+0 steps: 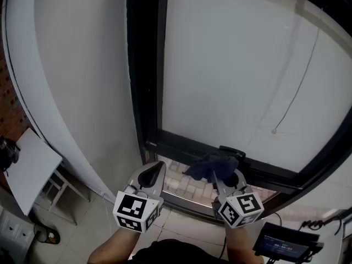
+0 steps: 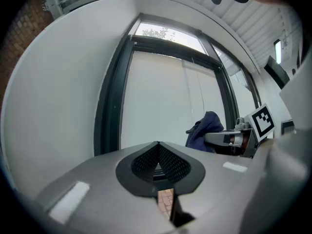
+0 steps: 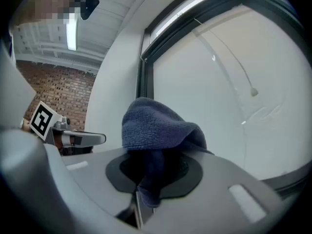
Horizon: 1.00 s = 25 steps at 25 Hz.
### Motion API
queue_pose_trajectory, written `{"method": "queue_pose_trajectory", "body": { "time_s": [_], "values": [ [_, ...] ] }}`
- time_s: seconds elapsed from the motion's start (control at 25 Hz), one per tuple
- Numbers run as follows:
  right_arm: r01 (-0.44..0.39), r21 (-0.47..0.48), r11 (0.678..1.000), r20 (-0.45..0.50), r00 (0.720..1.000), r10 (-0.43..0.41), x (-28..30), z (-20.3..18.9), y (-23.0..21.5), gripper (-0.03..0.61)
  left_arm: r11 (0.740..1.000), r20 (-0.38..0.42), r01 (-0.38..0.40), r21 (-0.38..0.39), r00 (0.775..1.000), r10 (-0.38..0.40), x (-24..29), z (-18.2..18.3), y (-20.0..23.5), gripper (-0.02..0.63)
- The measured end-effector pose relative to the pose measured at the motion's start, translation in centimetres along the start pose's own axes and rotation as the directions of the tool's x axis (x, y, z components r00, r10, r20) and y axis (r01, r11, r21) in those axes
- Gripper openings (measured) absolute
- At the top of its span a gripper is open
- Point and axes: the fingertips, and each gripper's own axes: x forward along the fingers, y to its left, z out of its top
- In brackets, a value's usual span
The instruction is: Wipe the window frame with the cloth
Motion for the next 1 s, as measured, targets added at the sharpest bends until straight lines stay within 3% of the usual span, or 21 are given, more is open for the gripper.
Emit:
{"method": "queue_pose_trajectory", "body": {
  "time_s": [0.48, 1.0],
  "values": [
    [-0.055, -0.048, 0.997, 0.091, 0.994, 0.059, 7.9, 5.9, 7.7, 0.057, 0.999, 0.12, 0.008, 0.039, 0.993, -0.012, -1.3, 6.4, 6.8, -0.006],
    [-0.056, -0.167, 0.984, 0.26, 0.961, 0.099, 13.3, 19.4, 9.3, 0.057, 0.997, 0.282, -0.019, 0.075, 0.959, -0.003, 0.9, 18.0, 10.5, -0.006]
  ]
}}
